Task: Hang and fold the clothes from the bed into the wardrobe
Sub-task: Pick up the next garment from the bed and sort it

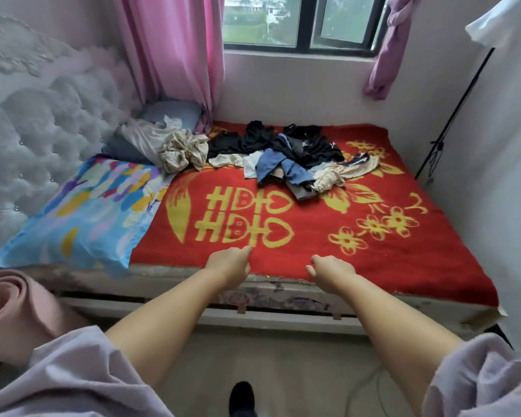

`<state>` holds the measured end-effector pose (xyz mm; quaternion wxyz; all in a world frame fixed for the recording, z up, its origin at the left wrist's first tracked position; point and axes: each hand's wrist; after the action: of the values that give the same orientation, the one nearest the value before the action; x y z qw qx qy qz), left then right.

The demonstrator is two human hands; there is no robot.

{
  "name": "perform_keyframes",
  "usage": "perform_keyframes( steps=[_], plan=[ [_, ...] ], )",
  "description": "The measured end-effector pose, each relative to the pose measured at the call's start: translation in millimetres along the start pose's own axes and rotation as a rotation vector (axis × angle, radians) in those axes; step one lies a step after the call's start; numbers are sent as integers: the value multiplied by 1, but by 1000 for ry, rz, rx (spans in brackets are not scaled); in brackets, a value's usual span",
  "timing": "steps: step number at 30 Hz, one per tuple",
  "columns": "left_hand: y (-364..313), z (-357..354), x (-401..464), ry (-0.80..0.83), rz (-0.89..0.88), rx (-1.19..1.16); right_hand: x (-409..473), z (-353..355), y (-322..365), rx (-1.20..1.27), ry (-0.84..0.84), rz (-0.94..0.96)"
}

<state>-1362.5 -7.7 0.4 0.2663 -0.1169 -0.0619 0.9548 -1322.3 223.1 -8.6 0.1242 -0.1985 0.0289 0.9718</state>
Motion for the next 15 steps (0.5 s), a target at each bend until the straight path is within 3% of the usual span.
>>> perform_keyframes(
  steps=[9, 15],
  plan=[
    [18, 35, 187, 103, -58, -13, 142, 57, -42, 57, -36, -124],
    [-5, 24, 290, 194, -148, 23, 218, 50, -94, 90, 89, -209]
  ],
)
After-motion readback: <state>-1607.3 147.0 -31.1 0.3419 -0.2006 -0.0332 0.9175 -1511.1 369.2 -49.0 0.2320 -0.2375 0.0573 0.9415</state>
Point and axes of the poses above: each hand's wrist, its own x-axis towards the middle knuckle, its own z-axis out of the back of the hand, y = z × x, and after that the axes turned 7 degrees about -z, right-handed
